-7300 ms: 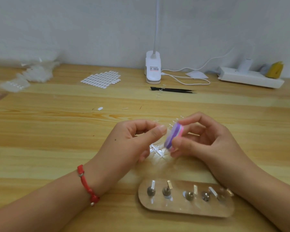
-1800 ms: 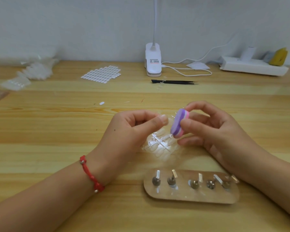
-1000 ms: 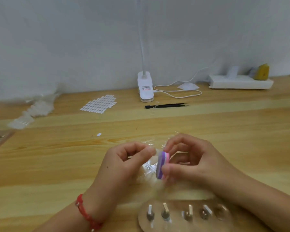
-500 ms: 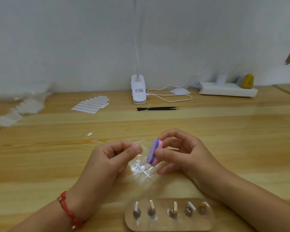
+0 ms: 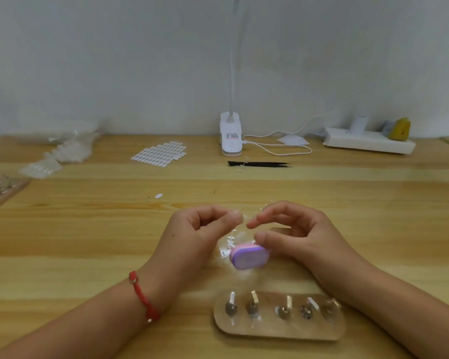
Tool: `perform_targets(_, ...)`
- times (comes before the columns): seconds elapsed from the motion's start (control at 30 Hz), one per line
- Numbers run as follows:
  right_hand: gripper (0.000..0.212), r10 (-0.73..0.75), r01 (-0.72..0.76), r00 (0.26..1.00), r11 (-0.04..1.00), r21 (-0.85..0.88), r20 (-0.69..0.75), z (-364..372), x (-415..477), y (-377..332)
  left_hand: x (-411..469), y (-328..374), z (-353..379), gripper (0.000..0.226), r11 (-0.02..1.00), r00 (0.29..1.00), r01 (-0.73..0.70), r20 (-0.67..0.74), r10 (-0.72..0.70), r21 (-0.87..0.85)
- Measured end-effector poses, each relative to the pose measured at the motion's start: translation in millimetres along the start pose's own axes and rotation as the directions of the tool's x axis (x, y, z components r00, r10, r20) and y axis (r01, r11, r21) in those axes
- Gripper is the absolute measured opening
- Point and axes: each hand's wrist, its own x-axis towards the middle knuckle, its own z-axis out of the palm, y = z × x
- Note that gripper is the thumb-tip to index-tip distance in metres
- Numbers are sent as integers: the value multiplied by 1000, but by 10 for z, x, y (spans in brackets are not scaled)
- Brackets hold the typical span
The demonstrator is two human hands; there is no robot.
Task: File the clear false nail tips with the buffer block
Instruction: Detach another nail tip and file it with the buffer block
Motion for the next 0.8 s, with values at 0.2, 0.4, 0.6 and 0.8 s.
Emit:
perform_targets(0.2, 10, 17, -7, 997, 993, 118, -79, -39, 44, 81, 44, -76, -61, 26, 997, 999, 28, -37, -31, -71)
perform_targets(0.4, 17, 55, 25, 969, 948, -317, 242, -73, -17, 54, 63, -104, -83, 28, 994, 998, 50, -33, -53, -94)
perform_targets(0.6, 24, 103, 20, 936, 939, -343, 337, -50, 2, 16, 56, -96, -82, 27, 992, 998, 53, -21, -56, -119)
perform_targets(0.8, 15, 136, 15, 921, 923, -383, 366, -77, 6, 7, 57, -105, -96, 26, 989, 998, 55, -17, -58, -135)
